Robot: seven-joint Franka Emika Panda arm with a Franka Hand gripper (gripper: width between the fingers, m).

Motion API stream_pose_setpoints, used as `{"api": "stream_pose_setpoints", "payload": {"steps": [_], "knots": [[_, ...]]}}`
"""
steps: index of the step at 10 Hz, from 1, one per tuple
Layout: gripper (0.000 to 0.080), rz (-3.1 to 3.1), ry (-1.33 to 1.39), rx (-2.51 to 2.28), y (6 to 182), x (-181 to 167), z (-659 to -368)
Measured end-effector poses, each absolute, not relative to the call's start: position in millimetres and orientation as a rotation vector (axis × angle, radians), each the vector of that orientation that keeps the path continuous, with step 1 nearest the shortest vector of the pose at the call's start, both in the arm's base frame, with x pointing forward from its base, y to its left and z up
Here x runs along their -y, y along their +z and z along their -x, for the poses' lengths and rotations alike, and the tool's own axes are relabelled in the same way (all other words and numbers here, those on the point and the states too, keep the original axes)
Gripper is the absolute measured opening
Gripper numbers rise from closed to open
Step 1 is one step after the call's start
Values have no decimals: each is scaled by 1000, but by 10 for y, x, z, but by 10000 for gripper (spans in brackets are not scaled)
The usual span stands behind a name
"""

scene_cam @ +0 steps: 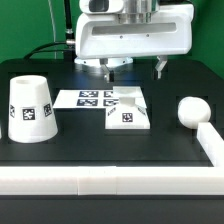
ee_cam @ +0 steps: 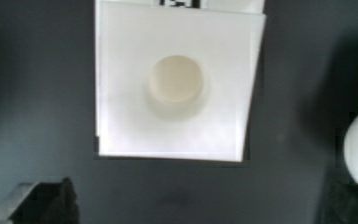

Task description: Assemble lamp

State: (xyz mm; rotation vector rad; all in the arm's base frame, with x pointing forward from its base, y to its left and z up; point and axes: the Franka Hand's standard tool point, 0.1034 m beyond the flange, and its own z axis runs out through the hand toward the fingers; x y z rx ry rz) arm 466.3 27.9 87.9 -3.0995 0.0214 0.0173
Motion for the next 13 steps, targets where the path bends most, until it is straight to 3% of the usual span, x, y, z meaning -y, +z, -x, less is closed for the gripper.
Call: {"api": "stream_pose_setpoints", "payload": {"steps": [7,10,11,13], "knots": [[700,3099,54,47,496,-171,-4441],[700,3099,61,52,465,-184,-4427],[575,3099,59,53,467,-186,-4431],[532,3099,60,53,466,-187,-4431]]}}
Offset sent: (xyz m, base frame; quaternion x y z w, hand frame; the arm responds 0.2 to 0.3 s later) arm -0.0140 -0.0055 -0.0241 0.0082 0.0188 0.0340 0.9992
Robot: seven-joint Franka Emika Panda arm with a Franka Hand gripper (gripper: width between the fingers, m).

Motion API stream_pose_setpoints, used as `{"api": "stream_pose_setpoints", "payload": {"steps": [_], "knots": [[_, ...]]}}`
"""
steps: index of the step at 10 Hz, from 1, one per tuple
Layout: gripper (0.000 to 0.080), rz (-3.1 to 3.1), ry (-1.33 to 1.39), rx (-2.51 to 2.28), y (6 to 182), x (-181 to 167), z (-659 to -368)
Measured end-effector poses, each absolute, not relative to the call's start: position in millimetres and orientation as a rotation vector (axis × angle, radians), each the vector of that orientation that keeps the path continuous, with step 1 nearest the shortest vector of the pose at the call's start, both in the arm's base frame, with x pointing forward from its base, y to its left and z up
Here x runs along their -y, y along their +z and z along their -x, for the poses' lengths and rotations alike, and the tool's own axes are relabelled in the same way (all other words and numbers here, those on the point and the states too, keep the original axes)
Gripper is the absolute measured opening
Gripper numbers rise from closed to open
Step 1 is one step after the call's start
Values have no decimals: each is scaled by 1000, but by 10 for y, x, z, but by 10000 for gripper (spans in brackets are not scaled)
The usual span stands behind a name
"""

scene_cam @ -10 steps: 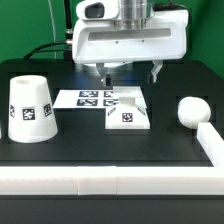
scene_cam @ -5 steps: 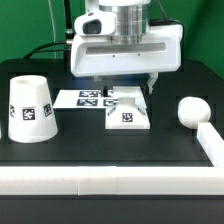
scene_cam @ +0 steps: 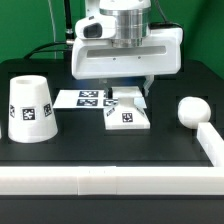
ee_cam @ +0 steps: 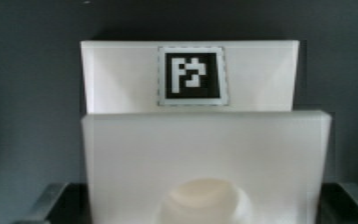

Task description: Assemble lamp

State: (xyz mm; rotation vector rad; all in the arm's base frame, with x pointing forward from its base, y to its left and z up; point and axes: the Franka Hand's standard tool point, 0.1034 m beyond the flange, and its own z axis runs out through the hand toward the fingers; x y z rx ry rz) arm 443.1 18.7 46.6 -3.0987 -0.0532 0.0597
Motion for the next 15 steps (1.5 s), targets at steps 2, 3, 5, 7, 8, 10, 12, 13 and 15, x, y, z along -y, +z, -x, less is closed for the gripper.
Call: {"api": "stream_pose_setpoints", "payload": {"steps": [2,3,5,7,8,10,12,13,15], "knots": [[532,3099,60,53,466,-187,-4431],[532,3099,60,53,466,-187,-4431],[532,3099,60,53,466,-187,-4431],[534,3095,48,64,467,-237,-4597],[534,3092,27,70,472,-297,-4749],[534,3087,9,70,473,-466,-5004],[534,3080,-34,55,477,-644,-5330],[534,3077,-57,62,479,-690,-5454],[534,3070,-100,42,482,-784,-5691]]}}
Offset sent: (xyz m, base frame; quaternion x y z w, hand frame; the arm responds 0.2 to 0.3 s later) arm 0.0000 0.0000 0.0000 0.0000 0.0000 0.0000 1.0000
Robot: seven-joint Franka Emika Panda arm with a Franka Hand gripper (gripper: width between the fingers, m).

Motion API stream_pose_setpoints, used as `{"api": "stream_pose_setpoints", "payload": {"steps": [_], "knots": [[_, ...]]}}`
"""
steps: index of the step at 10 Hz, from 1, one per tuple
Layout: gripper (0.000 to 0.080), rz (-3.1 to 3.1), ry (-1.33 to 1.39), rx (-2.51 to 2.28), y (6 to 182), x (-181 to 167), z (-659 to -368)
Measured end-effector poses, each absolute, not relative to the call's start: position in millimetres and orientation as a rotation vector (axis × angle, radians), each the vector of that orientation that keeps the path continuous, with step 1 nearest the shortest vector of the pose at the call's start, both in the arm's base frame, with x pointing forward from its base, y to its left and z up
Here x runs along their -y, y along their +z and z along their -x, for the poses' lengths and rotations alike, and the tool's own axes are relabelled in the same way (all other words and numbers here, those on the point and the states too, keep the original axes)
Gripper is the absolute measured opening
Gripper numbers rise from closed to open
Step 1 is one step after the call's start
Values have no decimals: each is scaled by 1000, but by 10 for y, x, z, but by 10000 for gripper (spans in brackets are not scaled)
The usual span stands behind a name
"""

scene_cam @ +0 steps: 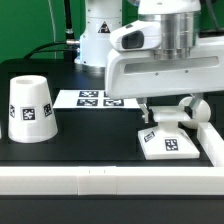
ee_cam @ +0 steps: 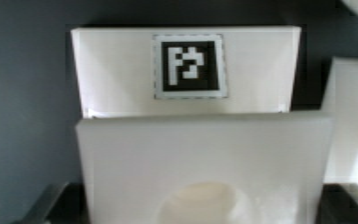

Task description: Assemble lamp

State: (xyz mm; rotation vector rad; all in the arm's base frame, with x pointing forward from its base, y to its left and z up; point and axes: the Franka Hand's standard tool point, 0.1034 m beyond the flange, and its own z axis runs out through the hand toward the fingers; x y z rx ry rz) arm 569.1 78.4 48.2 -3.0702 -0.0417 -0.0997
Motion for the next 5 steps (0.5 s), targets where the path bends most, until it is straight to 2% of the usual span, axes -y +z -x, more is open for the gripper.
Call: {"api": "stream_pose_setpoints", "payload": {"steps": [5], "knots": [[534,3059,-185,15,491,-805,-6135]]}}
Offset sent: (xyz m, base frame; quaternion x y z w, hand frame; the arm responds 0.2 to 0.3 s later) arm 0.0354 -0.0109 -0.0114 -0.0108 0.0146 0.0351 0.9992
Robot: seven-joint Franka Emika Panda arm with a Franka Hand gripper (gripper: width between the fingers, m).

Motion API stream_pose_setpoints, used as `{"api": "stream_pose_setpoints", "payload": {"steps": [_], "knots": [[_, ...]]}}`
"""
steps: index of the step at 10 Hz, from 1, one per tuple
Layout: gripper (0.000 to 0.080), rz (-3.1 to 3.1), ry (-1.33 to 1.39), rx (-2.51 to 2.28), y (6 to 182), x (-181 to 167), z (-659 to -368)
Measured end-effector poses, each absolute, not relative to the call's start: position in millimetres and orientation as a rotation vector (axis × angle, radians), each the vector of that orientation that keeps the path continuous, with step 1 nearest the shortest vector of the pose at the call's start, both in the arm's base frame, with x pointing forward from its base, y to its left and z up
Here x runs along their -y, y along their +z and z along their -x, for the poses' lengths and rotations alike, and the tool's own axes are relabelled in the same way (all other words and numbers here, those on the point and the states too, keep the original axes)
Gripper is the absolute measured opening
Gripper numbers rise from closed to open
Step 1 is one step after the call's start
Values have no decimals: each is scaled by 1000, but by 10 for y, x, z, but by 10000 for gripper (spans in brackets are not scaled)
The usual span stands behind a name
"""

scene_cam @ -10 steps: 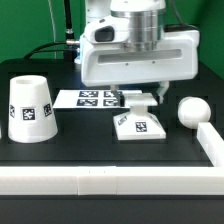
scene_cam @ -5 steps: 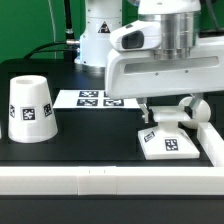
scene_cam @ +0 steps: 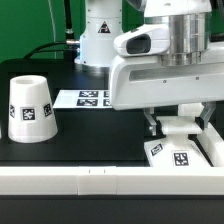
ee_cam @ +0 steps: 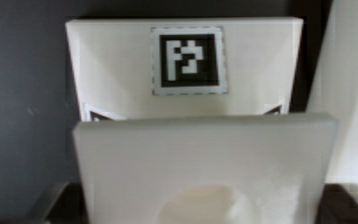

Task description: Assemble lamp

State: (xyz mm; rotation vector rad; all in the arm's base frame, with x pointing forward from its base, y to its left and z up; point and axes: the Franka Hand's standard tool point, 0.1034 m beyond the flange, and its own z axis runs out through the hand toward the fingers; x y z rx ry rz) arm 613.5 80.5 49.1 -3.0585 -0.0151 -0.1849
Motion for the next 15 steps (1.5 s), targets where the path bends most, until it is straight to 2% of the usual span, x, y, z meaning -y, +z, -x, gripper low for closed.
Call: {"api": "stream_pose_setpoints", "payload": {"steps": [2,6,8,11,15], "knots": [[534,3051,-217,3,496,-839,-6312],[534,3050,-215,2,494,-853,-6316],[675,3050,-215,3,492,-853,-6314],[698,3050,-220,6,494,-849,-6298],[699,3034,-176,-79,589,-853,-5572]]}}
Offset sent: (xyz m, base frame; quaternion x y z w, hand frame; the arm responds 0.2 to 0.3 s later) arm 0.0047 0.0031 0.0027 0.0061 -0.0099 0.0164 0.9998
